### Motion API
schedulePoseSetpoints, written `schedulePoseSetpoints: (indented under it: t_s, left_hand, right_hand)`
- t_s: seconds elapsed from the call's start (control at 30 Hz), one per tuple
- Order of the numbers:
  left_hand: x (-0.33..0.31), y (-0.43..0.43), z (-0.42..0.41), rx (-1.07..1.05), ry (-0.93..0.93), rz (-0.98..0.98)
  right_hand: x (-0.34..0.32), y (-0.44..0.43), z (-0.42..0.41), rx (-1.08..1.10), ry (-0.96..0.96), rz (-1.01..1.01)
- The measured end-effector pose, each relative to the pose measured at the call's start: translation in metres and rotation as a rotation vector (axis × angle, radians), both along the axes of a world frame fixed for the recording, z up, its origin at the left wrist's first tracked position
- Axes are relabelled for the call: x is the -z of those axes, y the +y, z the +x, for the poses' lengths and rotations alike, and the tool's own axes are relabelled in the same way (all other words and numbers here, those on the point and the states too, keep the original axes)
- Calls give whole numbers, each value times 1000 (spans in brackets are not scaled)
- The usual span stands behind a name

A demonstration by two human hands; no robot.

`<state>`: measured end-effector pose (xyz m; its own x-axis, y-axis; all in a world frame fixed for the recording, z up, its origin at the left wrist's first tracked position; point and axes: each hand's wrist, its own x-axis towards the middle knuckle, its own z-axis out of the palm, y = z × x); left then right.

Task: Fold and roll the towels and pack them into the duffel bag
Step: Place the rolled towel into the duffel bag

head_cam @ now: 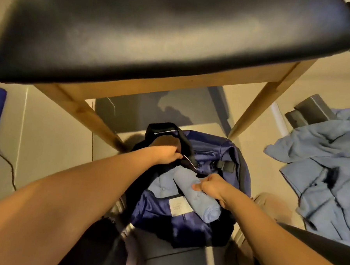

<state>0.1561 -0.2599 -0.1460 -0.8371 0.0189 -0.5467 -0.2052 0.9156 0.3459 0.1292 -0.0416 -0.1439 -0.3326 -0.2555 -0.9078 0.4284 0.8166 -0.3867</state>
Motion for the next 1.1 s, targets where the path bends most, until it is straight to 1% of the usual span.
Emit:
schedulePoseSetpoints:
  t_s: [0.1, 0.2, 0.23, 0.3, 0.33, 0.43, 0.5, 0.53, 0.6, 0.67, 0.8, 0.87, 0.93, 1.0, 1.07, 1.1]
  left_hand:
    - [-6, -18, -2, -168, 24, 91]
    - [-8, -31, 6, -363, 153, 137]
    - [-10, -31, 9, -423, 164, 157]
    - [-14, -26, 16, -543, 126, 159]
    - [-14, -23, 19, -576, 137, 169]
    - [-13, -18, 28, -639, 262, 251]
    - [-5, -18, 37, -708, 309, 304]
    - [-1, -18, 40, -727, 323, 323]
    - [2, -16, 44, -701, 331, 346]
    - [6, -13, 45, -634, 304, 341]
    - [10, 6, 45, -487, 359, 176]
    - [15, 12, 45, -413, 388, 136]
    - [17, 16, 43, -411, 435, 119]
    - [19, 17, 38, -410, 492, 50]
    - [19, 20, 33, -300, 530, -6]
    - [19, 22, 31, -187, 556, -22]
  right_hand:
    - [7, -7, 1, 77, 49, 16]
    - [20, -18, 12, 189, 91, -8]
    - [24, -20, 17, 227, 101, -17]
    - [32, -21, 28, 288, 142, -19]
    - [35, -21, 31, 310, 171, -18]
    - [43, -23, 29, 374, 269, -56]
    - [45, -29, 27, 363, 306, -123]
    - [47, -31, 26, 325, 347, -142]
    - [56, -34, 26, 234, 439, -107]
    - [66, -34, 27, 218, 434, -78]
    - [77, -30, 29, 276, 436, -110]
    - [73, -28, 33, 268, 442, -144]
    - [74, -25, 37, 212, 471, -143]
    - [74, -23, 41, 171, 501, -121]
    - [73, -22, 44, 164, 529, -108]
    - [74, -22, 45, 173, 538, -111]
